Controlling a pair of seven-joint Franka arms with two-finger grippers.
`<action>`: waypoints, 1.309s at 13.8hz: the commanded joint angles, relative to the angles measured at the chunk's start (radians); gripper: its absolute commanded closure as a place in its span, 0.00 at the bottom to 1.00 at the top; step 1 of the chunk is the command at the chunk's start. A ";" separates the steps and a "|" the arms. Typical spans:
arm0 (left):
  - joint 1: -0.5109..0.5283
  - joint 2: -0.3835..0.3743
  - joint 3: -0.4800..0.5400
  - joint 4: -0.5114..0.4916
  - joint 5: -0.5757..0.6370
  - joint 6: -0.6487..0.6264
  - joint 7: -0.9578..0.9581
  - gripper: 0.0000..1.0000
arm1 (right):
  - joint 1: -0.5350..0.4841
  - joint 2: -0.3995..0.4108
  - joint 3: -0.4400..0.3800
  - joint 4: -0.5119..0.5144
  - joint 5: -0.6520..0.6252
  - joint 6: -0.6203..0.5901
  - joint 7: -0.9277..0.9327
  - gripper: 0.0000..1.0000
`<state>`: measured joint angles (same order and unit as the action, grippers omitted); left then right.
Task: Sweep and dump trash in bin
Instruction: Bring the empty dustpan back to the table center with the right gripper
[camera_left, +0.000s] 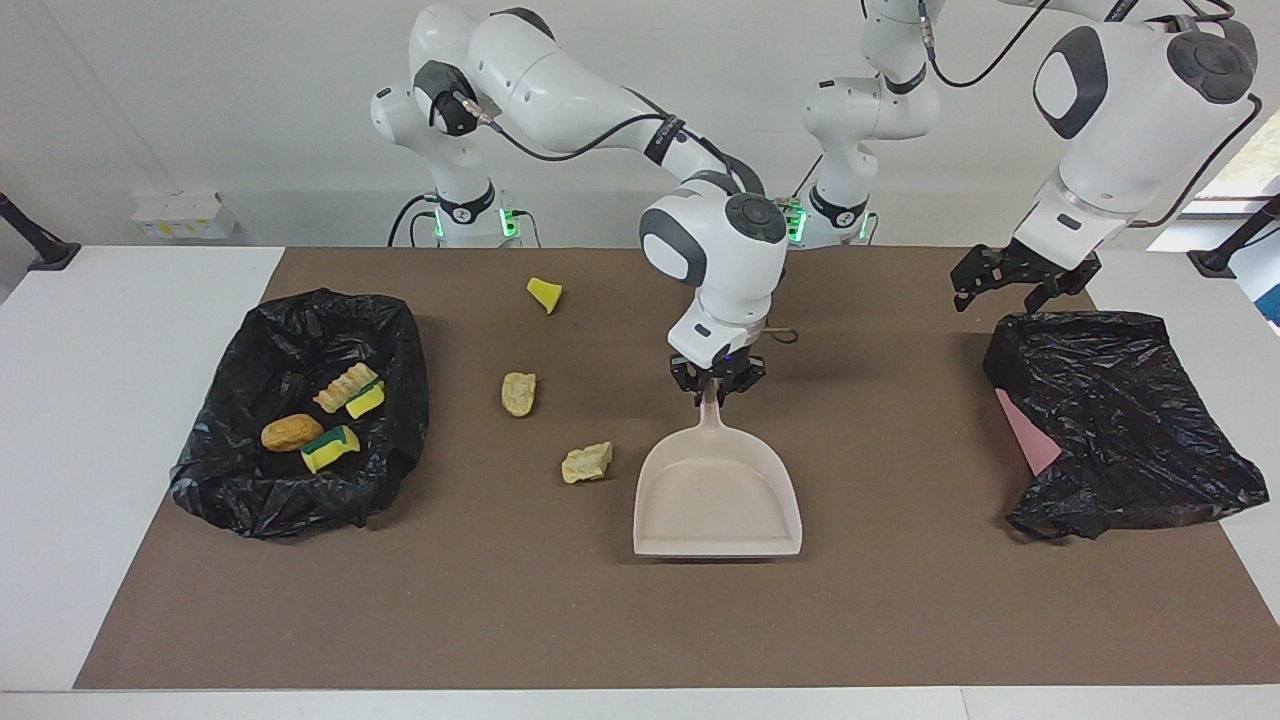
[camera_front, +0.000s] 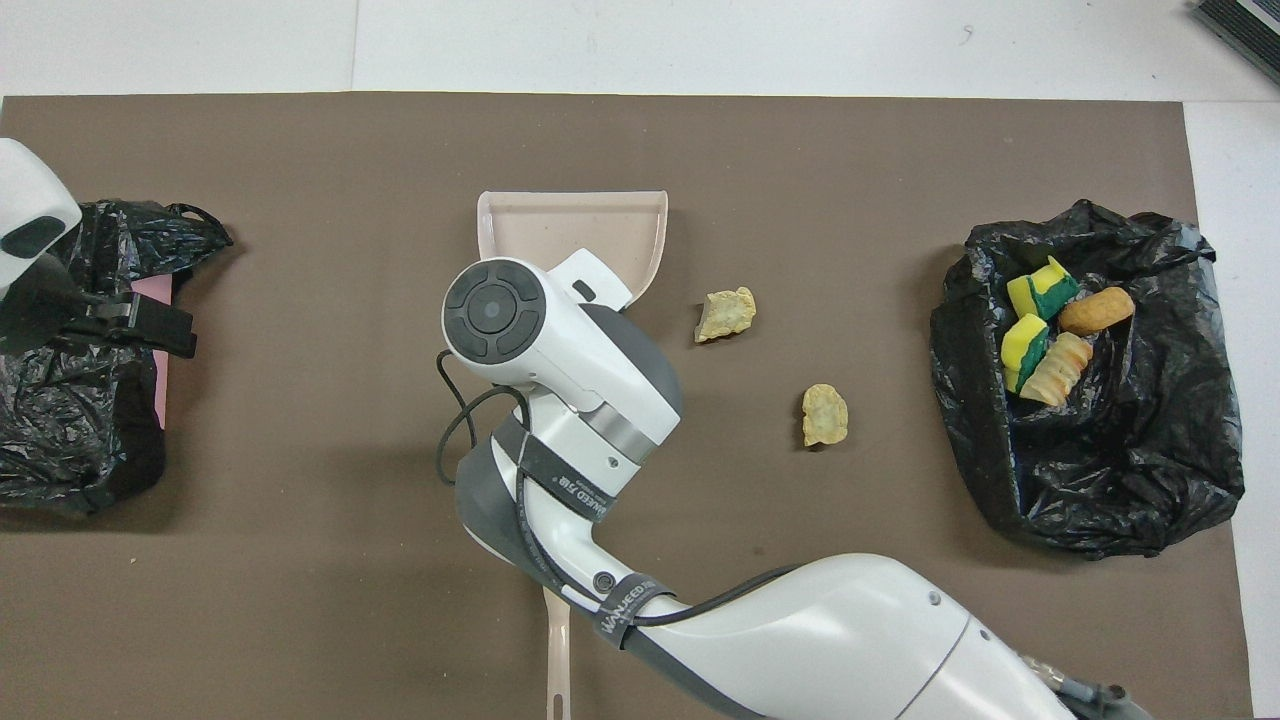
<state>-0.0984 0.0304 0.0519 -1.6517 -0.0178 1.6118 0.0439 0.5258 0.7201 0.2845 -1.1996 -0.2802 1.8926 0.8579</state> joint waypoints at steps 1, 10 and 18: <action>0.006 0.022 -0.004 0.036 0.012 0.012 0.016 0.00 | 0.016 0.038 -0.001 0.040 0.030 0.013 0.036 1.00; -0.009 0.022 -0.006 0.029 0.018 0.013 0.013 0.00 | -0.018 -0.008 -0.001 0.015 0.084 0.000 0.010 0.22; -0.136 0.124 -0.010 0.010 0.016 0.135 0.004 0.00 | 0.020 -0.427 -0.001 -0.395 0.193 -0.007 0.049 0.04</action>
<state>-0.1987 0.1275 0.0296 -1.6476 -0.0179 1.7121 0.0495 0.5333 0.4564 0.2862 -1.3908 -0.1274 1.8653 0.8807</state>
